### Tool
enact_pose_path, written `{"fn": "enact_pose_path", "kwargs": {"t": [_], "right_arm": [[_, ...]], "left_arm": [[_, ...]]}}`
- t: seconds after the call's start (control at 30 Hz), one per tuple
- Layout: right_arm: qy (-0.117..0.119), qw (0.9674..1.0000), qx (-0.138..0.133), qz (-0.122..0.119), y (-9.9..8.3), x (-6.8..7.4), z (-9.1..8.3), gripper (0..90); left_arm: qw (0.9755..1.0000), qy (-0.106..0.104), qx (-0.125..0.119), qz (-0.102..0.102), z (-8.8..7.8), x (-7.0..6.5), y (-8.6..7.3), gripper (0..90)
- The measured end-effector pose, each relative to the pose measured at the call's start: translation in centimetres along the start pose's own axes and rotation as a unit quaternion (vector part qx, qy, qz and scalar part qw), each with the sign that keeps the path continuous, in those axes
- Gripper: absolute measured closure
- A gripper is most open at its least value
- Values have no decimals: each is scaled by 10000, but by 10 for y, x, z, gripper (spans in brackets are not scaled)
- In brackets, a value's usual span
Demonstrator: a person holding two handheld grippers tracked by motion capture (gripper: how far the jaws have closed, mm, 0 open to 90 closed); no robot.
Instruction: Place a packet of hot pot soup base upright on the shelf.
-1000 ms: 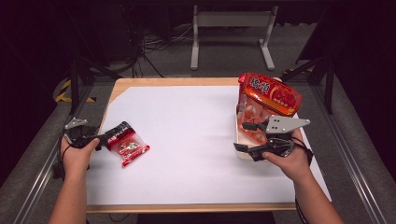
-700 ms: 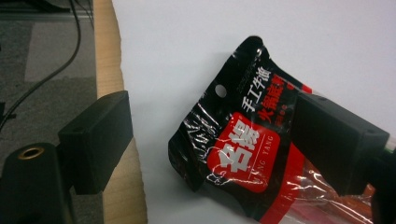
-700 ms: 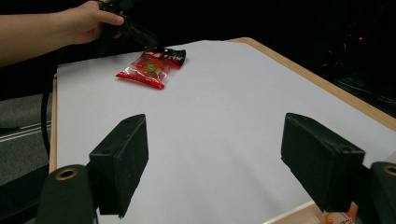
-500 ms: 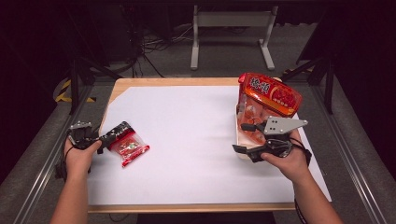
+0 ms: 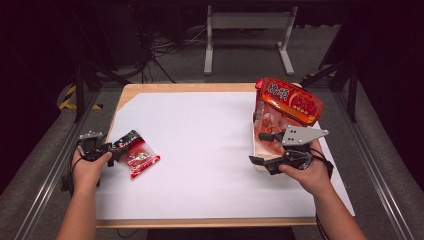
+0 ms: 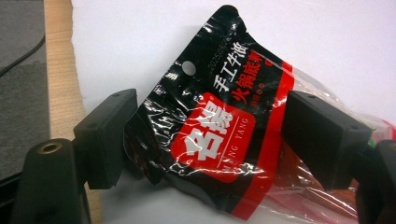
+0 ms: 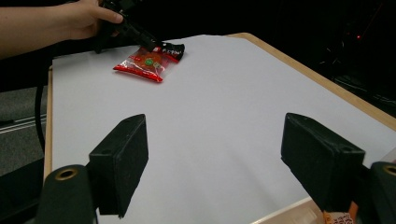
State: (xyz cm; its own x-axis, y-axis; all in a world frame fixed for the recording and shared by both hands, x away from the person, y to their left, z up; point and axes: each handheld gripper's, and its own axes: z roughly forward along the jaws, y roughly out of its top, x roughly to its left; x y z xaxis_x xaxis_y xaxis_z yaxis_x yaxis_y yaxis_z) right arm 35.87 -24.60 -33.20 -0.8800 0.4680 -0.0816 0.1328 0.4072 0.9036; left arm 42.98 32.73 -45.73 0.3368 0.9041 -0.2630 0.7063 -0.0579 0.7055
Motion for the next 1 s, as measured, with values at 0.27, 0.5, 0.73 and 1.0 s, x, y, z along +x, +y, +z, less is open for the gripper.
{"fn": "enact_pose_path", "kwargs": {"t": [0.27,0.5,0.73,1.0], "right_arm": [[15,10000,67,-24,-1,1,3,240],[38,9999,100,-36,-2,1,3,239],[55,9998,172,-54,-4,2,6,240],[53,9997,187,-116,-4,3,9,249]], "left_arm": [[9994,318,-55,153,0,-6,-3,429],[9999,113,-1,48,-6,-6,-7,419],[9988,375,-37,324,-7,-14,-13,570],[9957,576,72,721,-5,-24,-14,855]]}}
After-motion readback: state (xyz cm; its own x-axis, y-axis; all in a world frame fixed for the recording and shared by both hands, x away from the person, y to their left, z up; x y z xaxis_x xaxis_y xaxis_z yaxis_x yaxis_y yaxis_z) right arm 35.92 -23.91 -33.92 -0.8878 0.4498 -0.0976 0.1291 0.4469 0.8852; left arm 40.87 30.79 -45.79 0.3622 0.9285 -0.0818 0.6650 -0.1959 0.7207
